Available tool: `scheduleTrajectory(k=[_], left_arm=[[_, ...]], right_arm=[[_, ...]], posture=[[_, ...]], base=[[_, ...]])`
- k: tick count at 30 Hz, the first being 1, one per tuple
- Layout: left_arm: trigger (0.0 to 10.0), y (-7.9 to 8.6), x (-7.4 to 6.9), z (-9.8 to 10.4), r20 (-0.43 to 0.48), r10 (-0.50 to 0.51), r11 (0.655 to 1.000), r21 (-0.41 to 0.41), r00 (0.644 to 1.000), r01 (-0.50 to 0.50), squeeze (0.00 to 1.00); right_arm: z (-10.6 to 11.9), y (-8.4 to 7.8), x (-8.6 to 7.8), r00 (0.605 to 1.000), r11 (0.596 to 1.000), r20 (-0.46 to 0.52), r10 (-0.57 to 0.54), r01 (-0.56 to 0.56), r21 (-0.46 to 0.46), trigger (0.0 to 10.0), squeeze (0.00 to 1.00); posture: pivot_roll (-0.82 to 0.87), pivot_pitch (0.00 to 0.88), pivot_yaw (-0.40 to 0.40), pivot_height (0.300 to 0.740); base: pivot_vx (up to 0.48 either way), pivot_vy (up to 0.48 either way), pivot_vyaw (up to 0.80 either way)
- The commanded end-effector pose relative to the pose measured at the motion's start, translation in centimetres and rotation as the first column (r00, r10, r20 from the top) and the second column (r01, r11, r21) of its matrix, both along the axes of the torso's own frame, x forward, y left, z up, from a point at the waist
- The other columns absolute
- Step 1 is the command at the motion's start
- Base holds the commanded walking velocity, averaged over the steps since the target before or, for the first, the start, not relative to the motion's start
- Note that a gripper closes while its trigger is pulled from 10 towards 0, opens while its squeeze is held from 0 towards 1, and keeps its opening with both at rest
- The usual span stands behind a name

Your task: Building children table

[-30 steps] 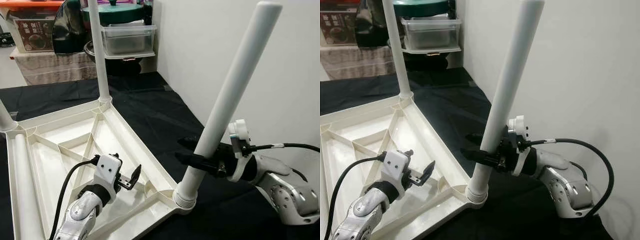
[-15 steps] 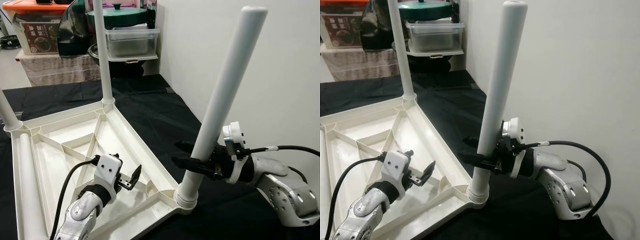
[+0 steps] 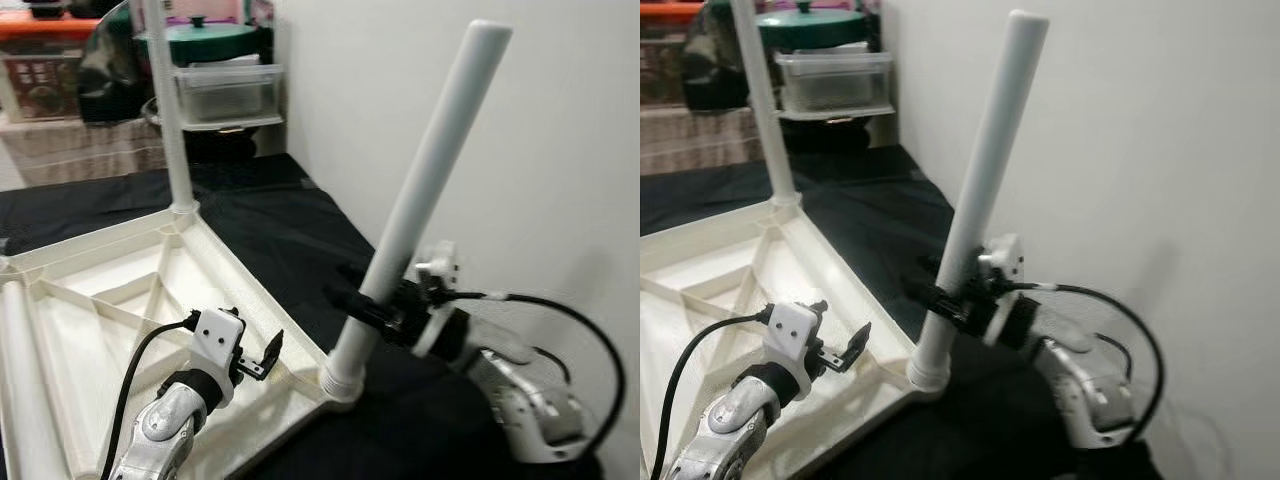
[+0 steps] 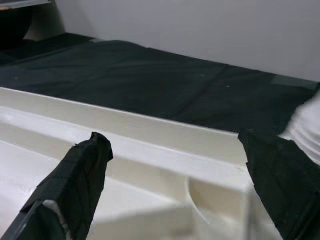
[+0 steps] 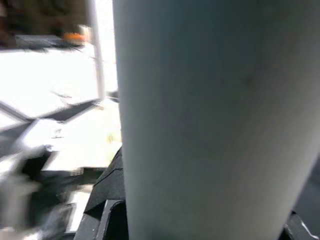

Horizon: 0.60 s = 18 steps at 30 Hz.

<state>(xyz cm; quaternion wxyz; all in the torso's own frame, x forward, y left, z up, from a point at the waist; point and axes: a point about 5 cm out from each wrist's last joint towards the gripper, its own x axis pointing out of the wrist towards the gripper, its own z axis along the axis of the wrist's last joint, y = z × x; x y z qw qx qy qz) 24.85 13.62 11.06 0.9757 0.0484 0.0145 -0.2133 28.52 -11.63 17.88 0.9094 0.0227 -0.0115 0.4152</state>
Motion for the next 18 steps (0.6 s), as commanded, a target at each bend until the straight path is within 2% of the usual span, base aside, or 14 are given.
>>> scheduleTrajectory(k=[1,2,4,9,11,14,17,18], left_arm=[[10.0,0.3,0.0,-0.5,-0.024,0.011,1.000,0.013,1.000,-0.011,0.00],[10.0,0.3,0.1,-0.5,-0.023,0.014,1.000,0.014,1.000,-0.014,0.00],[10.0,0.4,0.1,-0.5,-0.022,0.017,1.000,0.015,1.000,-0.016,0.00],[10.0,0.4,0.3,-0.5,-0.021,0.027,0.999,0.018,0.999,-0.027,0.00],[10.0,0.5,0.3,-0.5,-0.023,0.032,0.999,0.021,0.999,-0.032,0.00],[10.0,0.6,0.4,-0.6,-0.025,0.044,0.999,0.023,0.999,-0.044,0.00],[10.0,0.6,0.4,-0.6,-0.025,0.044,0.999,0.023,0.999,-0.044,0.00],[10.0,0.6,0.4,-0.6,-0.026,0.048,0.999,0.016,0.999,-0.047,0.00]], right_arm=[[-5.8,-2.2,0.7,0.936,0.946,-0.211,-0.281,0.234,-0.223,10.0,0.00],[-6.2,-2.3,0.9,0.909,0.924,-0.237,-0.344,0.283,-0.257,10.0,0.00],[-6.5,-2.3,1.0,0.884,0.901,-0.252,-0.394,0.319,-0.294,10.0,0.00],[-6.9,-1.6,0.7,0.898,0.893,-0.219,-0.381,0.296,-0.340,10.0,0.00],[-7.2,-1.4,0.7,0.896,0.889,-0.234,-0.378,0.280,-0.362,10.0,0.00],[-8.0,-1.1,1.1,0.864,0.883,-0.295,-0.408,0.292,-0.367,10.0,0.00],[-8.0,-1.0,1.1,0.859,0.879,-0.296,-0.418,0.300,-0.370,10.0,0.00],[-8.0,-0.7,1.2,0.853,0.890,-0.317,-0.414,0.306,-0.338,10.0,0.00]], posture=[[-0.01,0.000,-0.063,0.740],[-0.01,0.000,-0.063,0.740],[-0.01,0.000,-0.063,0.740],[-0.01,0.000,-0.064,0.740],[-0.01,0.000,-0.067,0.740],[0.00,0.000,-0.073,0.740],[0.00,0.000,-0.073,0.740],[0.00,0.000,-0.075,0.740]], base=[[0.000,0.000,0.00],[0.000,0.000,0.00],[0.000,0.000,0.00],[0.000,0.000,0.00],[0.000,0.000,0.00],[0.000,0.000,0.00],[0.000,0.000,0.00],[0.000,0.000,0.00]])
